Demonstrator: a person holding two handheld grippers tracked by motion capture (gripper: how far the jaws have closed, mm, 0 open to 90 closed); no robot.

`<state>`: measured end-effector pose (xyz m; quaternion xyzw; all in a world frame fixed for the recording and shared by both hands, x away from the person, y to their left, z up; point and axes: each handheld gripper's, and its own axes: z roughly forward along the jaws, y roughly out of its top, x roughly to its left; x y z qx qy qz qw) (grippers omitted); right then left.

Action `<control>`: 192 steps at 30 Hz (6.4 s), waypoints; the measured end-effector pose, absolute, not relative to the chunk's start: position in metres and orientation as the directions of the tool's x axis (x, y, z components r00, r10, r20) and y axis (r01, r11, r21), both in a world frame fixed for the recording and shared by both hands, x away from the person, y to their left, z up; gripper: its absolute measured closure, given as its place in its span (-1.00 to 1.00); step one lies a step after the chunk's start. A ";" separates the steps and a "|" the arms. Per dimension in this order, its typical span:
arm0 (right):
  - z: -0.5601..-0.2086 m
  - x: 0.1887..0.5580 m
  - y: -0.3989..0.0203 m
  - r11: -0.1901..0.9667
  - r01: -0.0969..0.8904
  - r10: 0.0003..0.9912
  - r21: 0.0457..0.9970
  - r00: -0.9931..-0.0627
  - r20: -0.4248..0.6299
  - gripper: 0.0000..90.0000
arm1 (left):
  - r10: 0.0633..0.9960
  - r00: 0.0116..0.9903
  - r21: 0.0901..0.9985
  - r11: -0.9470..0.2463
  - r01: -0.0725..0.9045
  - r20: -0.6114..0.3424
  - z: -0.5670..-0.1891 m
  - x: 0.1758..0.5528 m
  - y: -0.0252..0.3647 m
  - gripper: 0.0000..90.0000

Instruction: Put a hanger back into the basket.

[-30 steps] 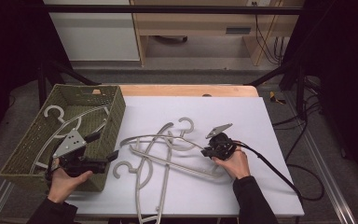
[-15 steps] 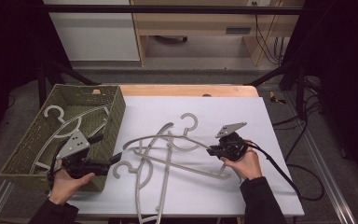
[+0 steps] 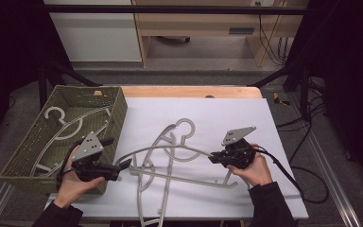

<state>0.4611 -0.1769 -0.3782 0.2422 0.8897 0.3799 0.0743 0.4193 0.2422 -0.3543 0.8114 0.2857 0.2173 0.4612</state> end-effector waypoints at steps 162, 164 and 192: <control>-0.387 0.445 -0.256 0.169 0.379 0.822 0.910 -0.563 0.082 -0.90 | 0.930 0.327 0.775 -0.329 0.539 0.167 -0.337 0.474 0.450 0.83; -0.387 0.445 -0.257 0.170 0.379 0.822 0.910 -0.564 0.081 -0.90 | 0.929 0.328 0.765 -0.337 0.549 0.174 -0.338 0.475 0.451 0.83; -0.387 0.445 -0.257 0.174 0.383 0.820 0.907 -0.567 0.082 -0.90 | 0.928 0.338 0.593 -0.362 0.719 0.157 -0.378 0.498 0.438 0.74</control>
